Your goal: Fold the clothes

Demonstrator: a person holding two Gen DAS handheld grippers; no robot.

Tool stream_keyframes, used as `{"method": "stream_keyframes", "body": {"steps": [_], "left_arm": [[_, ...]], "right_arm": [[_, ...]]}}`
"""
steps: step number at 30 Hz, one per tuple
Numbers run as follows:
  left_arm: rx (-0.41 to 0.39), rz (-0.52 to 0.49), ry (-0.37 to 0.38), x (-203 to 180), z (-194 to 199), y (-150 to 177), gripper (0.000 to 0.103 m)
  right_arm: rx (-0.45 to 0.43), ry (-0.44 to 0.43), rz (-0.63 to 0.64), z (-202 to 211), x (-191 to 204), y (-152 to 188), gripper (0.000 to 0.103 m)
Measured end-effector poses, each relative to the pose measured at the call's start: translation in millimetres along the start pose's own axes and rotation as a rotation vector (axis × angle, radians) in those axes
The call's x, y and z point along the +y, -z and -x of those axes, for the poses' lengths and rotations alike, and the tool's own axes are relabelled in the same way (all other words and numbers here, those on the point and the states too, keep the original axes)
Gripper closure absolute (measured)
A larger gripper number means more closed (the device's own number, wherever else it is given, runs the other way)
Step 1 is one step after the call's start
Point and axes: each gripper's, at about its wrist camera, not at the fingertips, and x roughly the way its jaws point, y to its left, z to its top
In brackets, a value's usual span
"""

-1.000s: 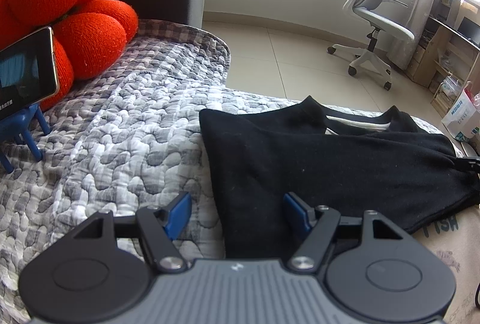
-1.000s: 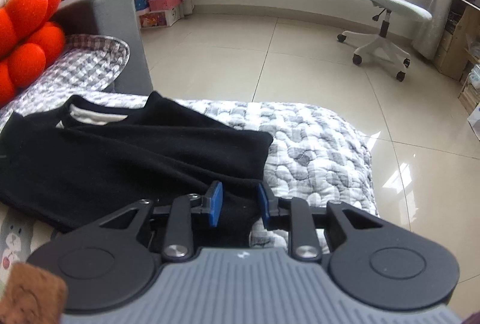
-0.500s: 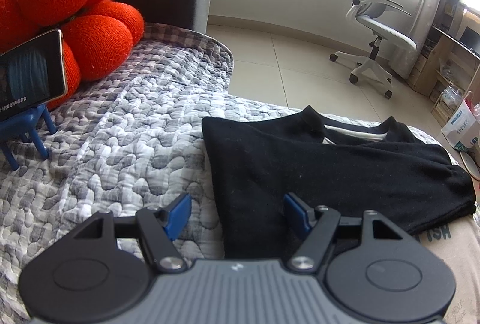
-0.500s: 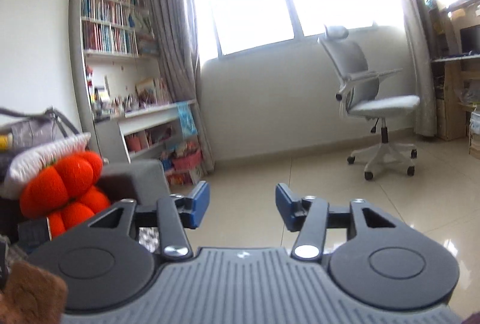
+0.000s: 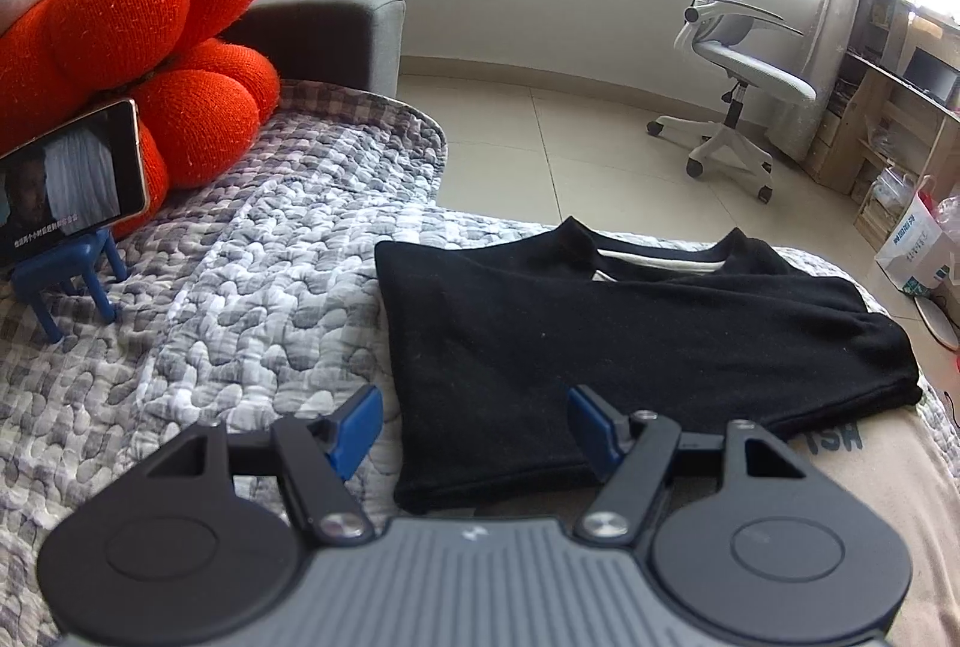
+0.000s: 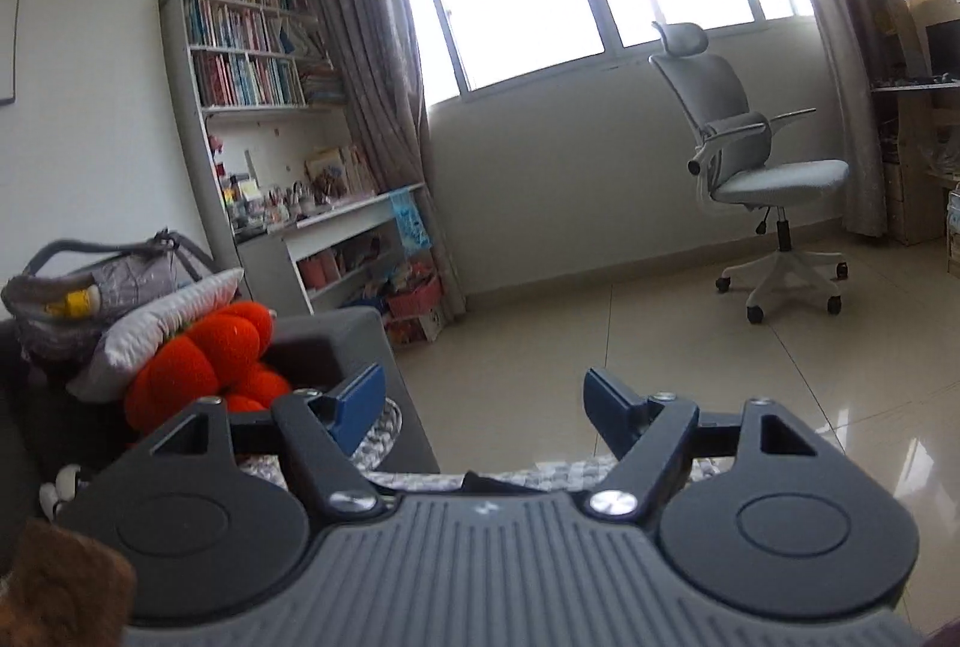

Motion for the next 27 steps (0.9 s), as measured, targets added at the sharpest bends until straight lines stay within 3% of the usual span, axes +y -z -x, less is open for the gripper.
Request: {"method": "stream_keyframes", "body": {"steps": [5, 14, 21, 23, 27], "left_arm": [[0.006, -0.016, -0.028, -6, 11, 11, 0.031], [0.007, -0.023, -0.136, 22, 16, 42, 0.018], [-0.008, 0.091, -0.147, 43, 19, 61, 0.010], [-0.017, 0.099, -0.174, 47, 20, 63, 0.001], [-0.034, 0.083, -0.164, 53, 16, 73, 0.000]], "right_arm": [[0.091, 0.001, 0.079, 8, 16, 14, 0.026], [0.086, 0.017, 0.053, 28, 32, 21, 0.021], [0.134, 0.007, 0.065, 24, 46, 43, 0.021], [0.149, 0.009, 0.087, 25, 49, 51, 0.019], [0.173, 0.017, 0.086, 21, 50, 64, 0.017]]}}
